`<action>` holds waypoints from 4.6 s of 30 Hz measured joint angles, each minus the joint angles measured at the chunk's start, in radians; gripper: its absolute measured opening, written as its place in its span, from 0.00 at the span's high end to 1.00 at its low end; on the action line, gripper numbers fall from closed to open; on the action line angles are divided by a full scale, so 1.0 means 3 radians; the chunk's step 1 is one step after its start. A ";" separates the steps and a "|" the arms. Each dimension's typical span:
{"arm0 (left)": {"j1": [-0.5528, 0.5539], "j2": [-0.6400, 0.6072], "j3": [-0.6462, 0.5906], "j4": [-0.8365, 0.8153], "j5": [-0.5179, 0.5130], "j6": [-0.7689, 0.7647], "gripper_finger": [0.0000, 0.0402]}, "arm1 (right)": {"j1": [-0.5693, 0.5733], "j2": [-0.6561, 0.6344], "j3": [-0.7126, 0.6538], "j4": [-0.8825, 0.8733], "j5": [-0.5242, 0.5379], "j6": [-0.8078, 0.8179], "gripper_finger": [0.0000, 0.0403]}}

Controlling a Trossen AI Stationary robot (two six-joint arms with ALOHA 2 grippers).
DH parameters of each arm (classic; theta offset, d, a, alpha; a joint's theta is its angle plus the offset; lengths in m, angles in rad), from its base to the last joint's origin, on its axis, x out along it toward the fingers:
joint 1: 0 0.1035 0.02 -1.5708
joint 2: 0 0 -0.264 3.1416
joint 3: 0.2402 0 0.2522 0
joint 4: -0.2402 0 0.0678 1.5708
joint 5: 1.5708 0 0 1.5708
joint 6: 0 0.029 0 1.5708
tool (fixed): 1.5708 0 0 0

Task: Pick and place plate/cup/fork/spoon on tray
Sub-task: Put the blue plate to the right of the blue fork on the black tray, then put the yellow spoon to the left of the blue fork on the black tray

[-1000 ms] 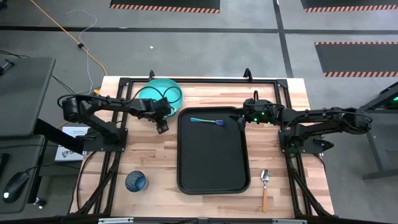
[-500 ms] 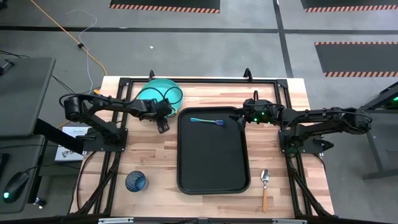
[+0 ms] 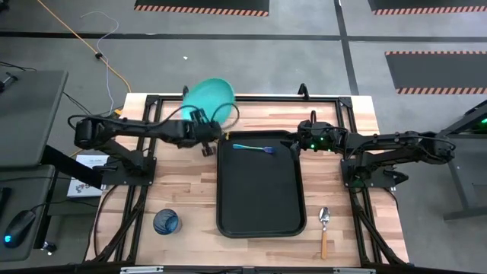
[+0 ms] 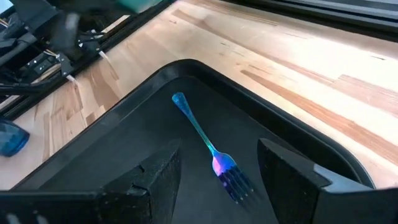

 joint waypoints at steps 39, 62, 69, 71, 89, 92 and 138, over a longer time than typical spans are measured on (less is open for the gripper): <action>-0.1909 0.2248 0.2049 -0.0182 0.0778 0.0179 0.99 | 0.0015 -0.1068 0.0034 -0.0705 0.0346 -0.0089 0.50; -0.2003 0.2285 0.2044 -0.0332 0.1068 -0.0301 0.70 | 0.0015 -0.1068 0.0034 -0.0718 0.0330 -0.0008 0.50; -0.2002 0.2262 0.2185 -0.0551 0.1062 -0.0241 0.52 | 0.0015 -0.1068 0.0034 -0.0728 0.0327 -0.0008 0.50; -0.1995 0.2260 0.2302 -0.0761 0.1063 -0.0239 0.48 | 0.0015 -0.1068 0.0034 -0.0728 0.0318 -0.0007 0.50; -0.1807 0.0931 0.1605 -0.0657 0.0640 -0.0556 0.44 | 0.0022 -0.1052 0.0034 -0.0915 0.0276 -0.0004 0.50; -0.1718 0.0347 0.0816 0.0185 0.0645 -0.0525 0.44 | 0.0023 -0.1035 0.0034 -0.0946 0.0272 -0.0004 0.50; -0.0645 -0.1735 -0.2057 0.3738 0.1384 -0.0319 0.44 | 0.0023 -0.0930 0.0034 -0.0976 0.0221 -0.0095 0.50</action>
